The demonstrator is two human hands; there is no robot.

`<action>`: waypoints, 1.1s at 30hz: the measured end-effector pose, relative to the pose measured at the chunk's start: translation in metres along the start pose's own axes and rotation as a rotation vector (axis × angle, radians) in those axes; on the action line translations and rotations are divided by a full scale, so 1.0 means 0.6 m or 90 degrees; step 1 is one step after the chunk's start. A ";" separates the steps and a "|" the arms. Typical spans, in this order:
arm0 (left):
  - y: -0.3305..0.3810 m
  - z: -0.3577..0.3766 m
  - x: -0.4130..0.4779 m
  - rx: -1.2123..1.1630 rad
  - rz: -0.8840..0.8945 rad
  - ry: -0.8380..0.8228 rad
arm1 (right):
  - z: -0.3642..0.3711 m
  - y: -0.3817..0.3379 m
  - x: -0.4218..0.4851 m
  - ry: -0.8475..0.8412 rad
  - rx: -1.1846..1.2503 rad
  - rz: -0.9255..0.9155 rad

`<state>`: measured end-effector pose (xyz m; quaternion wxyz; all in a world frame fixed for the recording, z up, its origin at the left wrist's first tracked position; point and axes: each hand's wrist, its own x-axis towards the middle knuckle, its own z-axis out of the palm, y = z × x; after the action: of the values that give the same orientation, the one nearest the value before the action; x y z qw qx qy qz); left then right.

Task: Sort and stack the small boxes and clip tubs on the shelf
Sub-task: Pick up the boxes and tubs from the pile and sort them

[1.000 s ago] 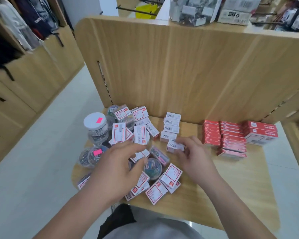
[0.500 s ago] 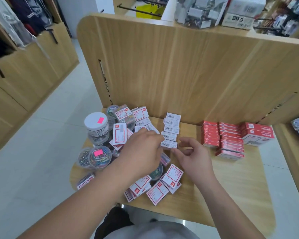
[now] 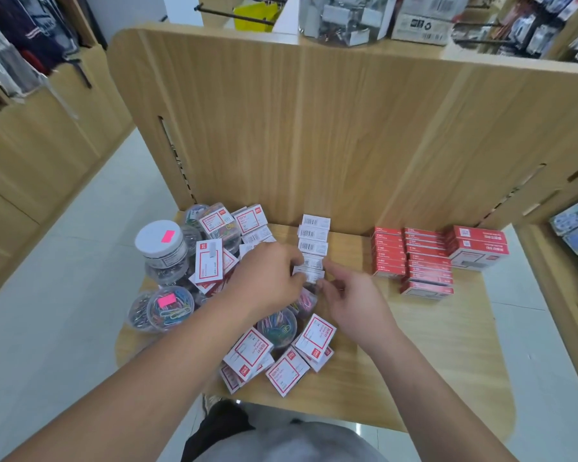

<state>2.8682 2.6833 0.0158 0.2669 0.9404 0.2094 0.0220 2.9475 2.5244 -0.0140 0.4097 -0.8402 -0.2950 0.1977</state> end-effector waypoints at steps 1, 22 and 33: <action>0.003 -0.001 -0.002 -0.002 0.003 0.001 | 0.000 0.001 -0.001 0.000 -0.007 0.002; 0.033 -0.022 -0.054 0.352 0.124 -0.219 | 0.008 0.021 -0.121 -0.033 -0.074 -0.012; 0.019 -0.003 -0.064 0.244 0.143 -0.130 | -0.022 0.028 -0.118 -0.003 0.022 0.024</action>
<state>2.8372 2.6598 0.0258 0.0996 0.9886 0.0760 -0.0840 2.9080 2.4618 -0.0133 0.4196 -0.8381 -0.2765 0.2125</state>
